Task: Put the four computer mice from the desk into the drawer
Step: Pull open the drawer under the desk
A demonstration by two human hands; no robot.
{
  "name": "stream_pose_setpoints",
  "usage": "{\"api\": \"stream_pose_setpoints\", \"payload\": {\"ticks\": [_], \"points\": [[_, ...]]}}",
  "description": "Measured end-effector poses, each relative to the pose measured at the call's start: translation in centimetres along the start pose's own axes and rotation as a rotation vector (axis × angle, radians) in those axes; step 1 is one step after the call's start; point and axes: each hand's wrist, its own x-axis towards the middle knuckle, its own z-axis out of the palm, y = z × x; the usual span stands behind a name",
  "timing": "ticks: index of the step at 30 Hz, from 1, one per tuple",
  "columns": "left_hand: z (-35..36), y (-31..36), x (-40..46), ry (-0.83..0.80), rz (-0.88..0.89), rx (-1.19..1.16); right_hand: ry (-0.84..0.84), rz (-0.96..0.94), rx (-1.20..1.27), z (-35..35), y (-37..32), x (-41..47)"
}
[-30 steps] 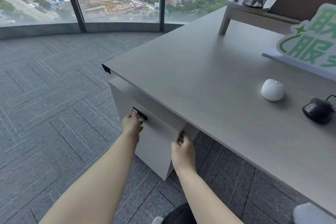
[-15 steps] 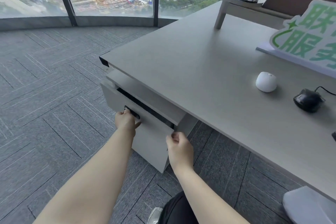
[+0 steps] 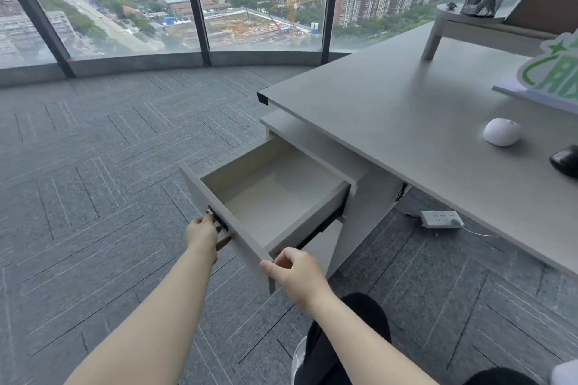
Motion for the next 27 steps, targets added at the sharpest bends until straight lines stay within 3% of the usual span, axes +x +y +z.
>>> {"api": "stream_pose_setpoints", "payload": {"ticks": [11, 14, 16, 19, 23, 27], "points": [[-6.9, 0.1, -0.7, 0.012, 0.007, 0.055, -0.182, -0.043, -0.145, 4.2, -1.7, -2.8], [-6.8, 1.7, -3.3, 0.206, 0.140, 0.338, -0.170, -0.050, -0.134, 3.6, -2.1, -3.1], [-5.6, 3.3, -5.8, 0.256, 0.391, 0.510, -0.069, -0.069, -0.099, 1.8, -2.5, -3.1], [-1.2, 5.3, -9.9, 0.081, 0.742, 0.540, 0.124, -0.118, -0.049, -3.2, -3.1, -3.1], [8.5, 6.0, -15.7, -0.191, 0.942, 0.566, 0.444, -0.180, -0.045, -12.9, -3.3, -4.1], [19.9, 4.0, -22.4, -0.487, 0.990, 0.611, 0.807, -0.186, -0.176, -23.7, -1.4, -6.5]]}}
